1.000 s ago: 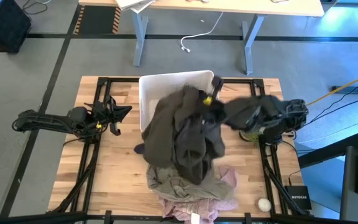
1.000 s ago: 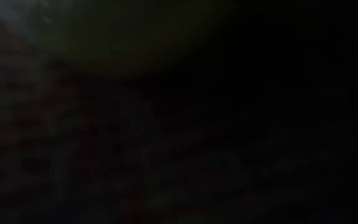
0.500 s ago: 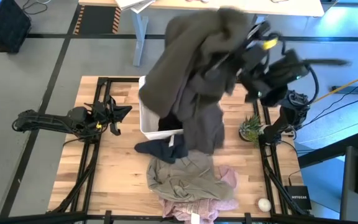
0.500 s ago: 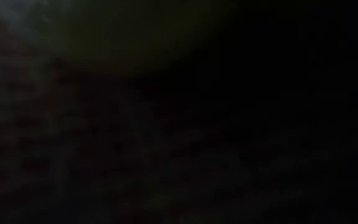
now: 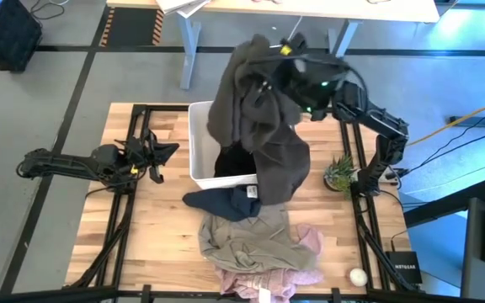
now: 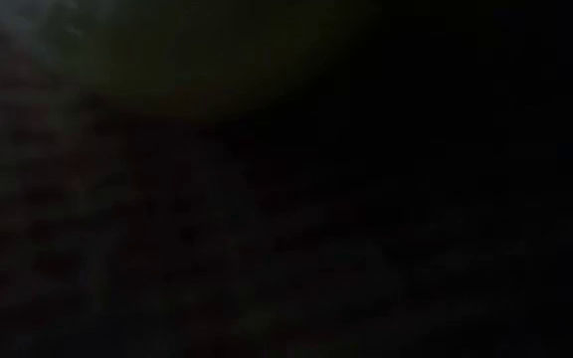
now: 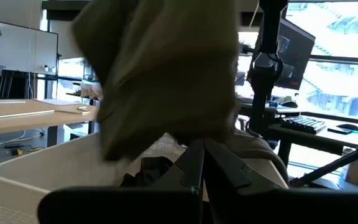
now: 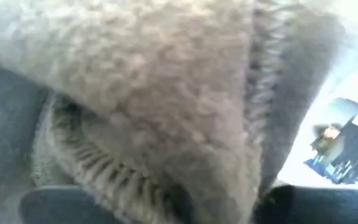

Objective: Sort clothes
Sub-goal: Put the gray jacket into the laundry bin

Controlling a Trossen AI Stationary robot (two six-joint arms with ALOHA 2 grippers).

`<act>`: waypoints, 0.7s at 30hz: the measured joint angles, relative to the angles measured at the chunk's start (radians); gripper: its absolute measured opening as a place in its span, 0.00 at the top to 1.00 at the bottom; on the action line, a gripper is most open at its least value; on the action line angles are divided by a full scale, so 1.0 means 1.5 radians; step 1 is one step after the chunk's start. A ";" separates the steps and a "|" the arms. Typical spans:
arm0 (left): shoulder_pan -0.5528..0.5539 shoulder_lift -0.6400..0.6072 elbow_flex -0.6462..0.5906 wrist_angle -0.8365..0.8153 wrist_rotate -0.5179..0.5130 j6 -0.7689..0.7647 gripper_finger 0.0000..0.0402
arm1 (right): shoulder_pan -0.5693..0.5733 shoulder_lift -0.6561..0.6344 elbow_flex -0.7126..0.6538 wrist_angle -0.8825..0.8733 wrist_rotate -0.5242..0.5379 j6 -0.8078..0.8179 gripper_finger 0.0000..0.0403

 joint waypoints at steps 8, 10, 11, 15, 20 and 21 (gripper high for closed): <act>0.000 0.000 0.000 -0.011 0.000 -0.002 0.99 | 0.015 0.012 -0.006 -0.185 -0.015 0.140 0.73; 0.000 0.000 0.000 -0.016 0.000 -0.002 0.99 | 0.024 0.011 -0.006 -0.218 -0.015 0.164 0.66; 0.000 0.000 0.000 -0.019 0.000 -0.003 0.99 | 0.032 0.008 -0.005 -0.235 -0.019 0.176 0.62; 0.000 0.000 0.000 -0.042 0.001 -0.019 0.99 | 0.076 -0.008 -0.004 -0.332 -0.027 0.239 0.47; 0.000 0.000 0.000 -0.035 0.001 -0.034 0.99 | 0.144 -0.012 -0.004 -0.548 -0.054 0.388 0.36; 0.000 0.000 0.000 -0.035 0.001 -0.038 0.99 | 0.159 -0.010 -0.006 -0.593 -0.070 0.420 0.36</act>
